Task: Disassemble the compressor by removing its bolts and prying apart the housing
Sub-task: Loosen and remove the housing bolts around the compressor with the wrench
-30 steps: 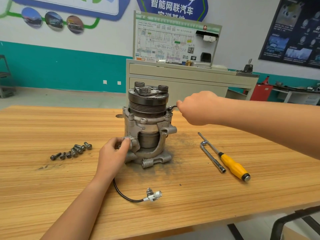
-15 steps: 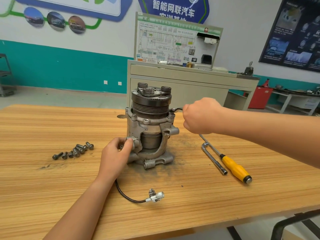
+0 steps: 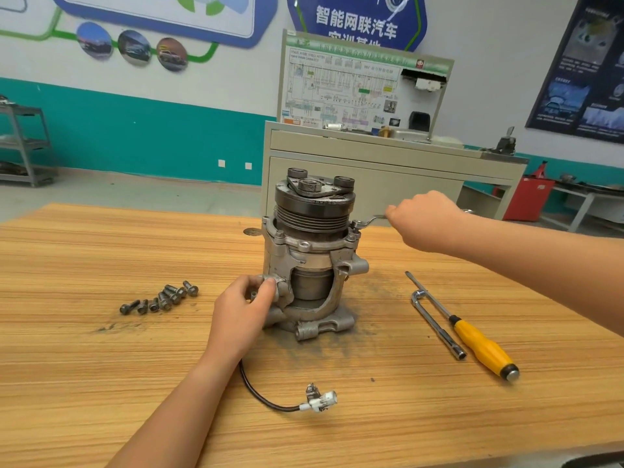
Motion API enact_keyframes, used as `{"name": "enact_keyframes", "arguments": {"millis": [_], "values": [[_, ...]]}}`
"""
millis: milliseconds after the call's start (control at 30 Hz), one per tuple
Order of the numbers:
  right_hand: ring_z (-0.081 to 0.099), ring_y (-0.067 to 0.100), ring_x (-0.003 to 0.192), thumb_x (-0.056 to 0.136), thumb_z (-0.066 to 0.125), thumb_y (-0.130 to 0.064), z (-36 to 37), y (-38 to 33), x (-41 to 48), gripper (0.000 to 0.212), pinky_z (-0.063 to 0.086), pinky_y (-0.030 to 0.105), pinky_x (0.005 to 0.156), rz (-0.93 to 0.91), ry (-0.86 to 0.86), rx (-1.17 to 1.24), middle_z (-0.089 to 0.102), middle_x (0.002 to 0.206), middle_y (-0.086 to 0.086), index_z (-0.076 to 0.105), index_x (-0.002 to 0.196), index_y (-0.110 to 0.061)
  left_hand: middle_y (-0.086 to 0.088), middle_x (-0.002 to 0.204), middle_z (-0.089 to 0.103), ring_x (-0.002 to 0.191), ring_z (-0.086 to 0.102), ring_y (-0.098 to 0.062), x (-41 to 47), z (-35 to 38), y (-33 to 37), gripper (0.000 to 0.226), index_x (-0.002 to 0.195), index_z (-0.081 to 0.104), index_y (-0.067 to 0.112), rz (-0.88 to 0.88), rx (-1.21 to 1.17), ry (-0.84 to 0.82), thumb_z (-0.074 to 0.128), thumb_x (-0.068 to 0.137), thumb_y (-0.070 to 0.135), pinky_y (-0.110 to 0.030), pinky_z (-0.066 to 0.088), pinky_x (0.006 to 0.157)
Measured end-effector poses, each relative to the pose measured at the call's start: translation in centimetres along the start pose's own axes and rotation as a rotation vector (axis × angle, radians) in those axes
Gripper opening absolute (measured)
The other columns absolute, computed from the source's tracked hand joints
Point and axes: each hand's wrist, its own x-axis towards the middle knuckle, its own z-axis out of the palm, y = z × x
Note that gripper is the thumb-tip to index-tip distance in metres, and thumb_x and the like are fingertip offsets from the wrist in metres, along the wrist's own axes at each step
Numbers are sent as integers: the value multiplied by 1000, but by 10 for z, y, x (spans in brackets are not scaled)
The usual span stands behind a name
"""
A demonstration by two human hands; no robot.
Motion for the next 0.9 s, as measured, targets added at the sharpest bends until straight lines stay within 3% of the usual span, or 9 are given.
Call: {"name": "enact_keyframes", "arguments": {"millis": [133,233,300,367,433,567,633,733,900], "values": [[44,21,63,91,39,-1,16,-5,21,23,31,27,51,75,133,123,36,60,-3,49,109,-10,5,77,66,81,59,-5,0,0,0,21,72,62,19,-1,6,12,55,89,29,-23,44,70],[57,23,85,93,38,-2,27,-12,36,25,39,29,63,76,281,236,61,94,4,50,114,-9,5,78,66,81,59,-3,0,0,0,21,73,63,19,1,8,1,55,89,30,-22,44,72],[57,23,100,95,37,-4,32,-16,45,28,42,30,78,81,332,317,61,114,6,51,118,-9,4,80,67,82,59,-2,0,-1,0,20,76,64,19,5,11,-12,55,90,31,-18,42,70],[57,24,104,94,36,-3,32,-18,51,30,41,30,87,81,366,373,61,117,7,53,119,-8,3,82,67,82,59,-1,0,-3,0,20,79,65,17,15,16,-20,55,90,30,-15,41,70],[58,26,100,94,37,-4,28,-15,49,31,44,33,82,150,401,448,64,111,9,55,118,-8,3,83,67,80,58,1,0,-3,0,19,79,65,17,23,24,-26,56,91,29,-11,41,69],[59,32,80,99,37,-16,16,-5,23,30,46,39,67,418,526,927,64,87,13,49,125,-7,5,81,66,79,57,3,0,-2,-1,19,77,64,19,57,34,-16,55,91,28,-8,40,65],[56,30,73,99,37,-18,9,-1,8,29,42,37,62,421,506,1042,58,78,11,49,122,-5,5,81,66,80,58,0,0,-2,-2,20,76,64,19,68,46,-12,55,91,28,-13,41,68],[52,25,65,98,38,-16,1,0,-19,25,35,32,54,343,377,1010,54,71,6,54,114,-6,5,82,66,82,58,-2,0,-2,-3,20,77,64,18,81,48,-8,55,91,28,-15,41,69],[48,19,58,97,38,-19,0,-10,-54,22,28,27,46,305,318,799,48,62,-3,57,107,-14,5,85,66,84,58,-4,-2,0,-4,17,81,64,18,80,25,-11,54,92,27,-16,41,69]]}}
